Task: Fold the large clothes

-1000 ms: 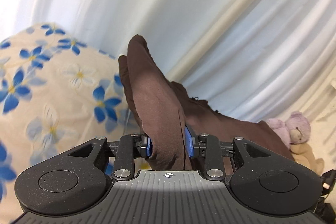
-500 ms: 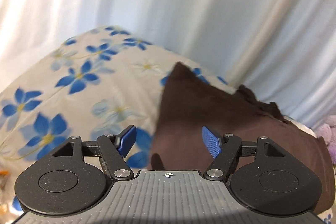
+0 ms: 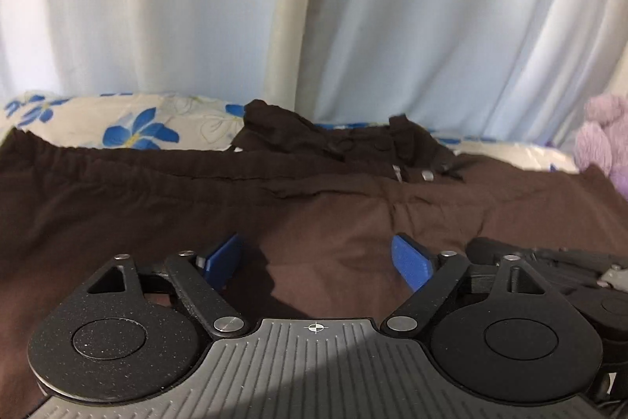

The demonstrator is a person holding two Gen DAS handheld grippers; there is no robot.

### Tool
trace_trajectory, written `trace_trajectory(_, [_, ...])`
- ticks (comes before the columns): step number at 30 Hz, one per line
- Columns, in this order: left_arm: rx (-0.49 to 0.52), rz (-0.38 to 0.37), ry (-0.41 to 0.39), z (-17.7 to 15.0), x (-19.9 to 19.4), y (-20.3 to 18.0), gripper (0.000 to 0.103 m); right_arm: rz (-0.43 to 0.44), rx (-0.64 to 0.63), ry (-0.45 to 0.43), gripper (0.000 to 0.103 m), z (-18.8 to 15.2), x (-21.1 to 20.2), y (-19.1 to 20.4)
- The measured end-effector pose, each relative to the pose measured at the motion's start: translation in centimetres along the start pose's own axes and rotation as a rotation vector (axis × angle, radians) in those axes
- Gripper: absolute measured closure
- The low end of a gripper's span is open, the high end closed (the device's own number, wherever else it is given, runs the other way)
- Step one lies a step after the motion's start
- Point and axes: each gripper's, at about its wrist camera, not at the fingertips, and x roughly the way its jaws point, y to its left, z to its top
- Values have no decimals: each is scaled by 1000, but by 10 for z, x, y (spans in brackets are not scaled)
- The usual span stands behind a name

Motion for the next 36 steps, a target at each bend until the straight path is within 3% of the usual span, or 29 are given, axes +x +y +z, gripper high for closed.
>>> trace_trajectory(7, [-46, -2, 20, 9, 10, 11, 6, -21, -44, -11, 103, 7, 0, 4])
trace_trajectory(14, [-14, 14, -14, 4, 22, 8, 1, -52, -93, -43, 103, -2, 15, 6])
trace_trajectory(20, [-14, 5, -43, 0, 22, 10, 1, -91, -143, -74, 103, -8, 15, 15])
trace_trajectory(30, [-21, -5, -62, -2, 22, 12, 1, -80, -151, -93, 103, -7, 10, 11])
trace_trajectory(33, [-19, -2, -60, -1, 22, 11, 0, -121, -241, -107, 103, -7, 6, 1])
trace_trajectory(36, [-19, -2, -60, -2, 22, 10, 0, -247, -296, -110, 103, -5, 5, -32])
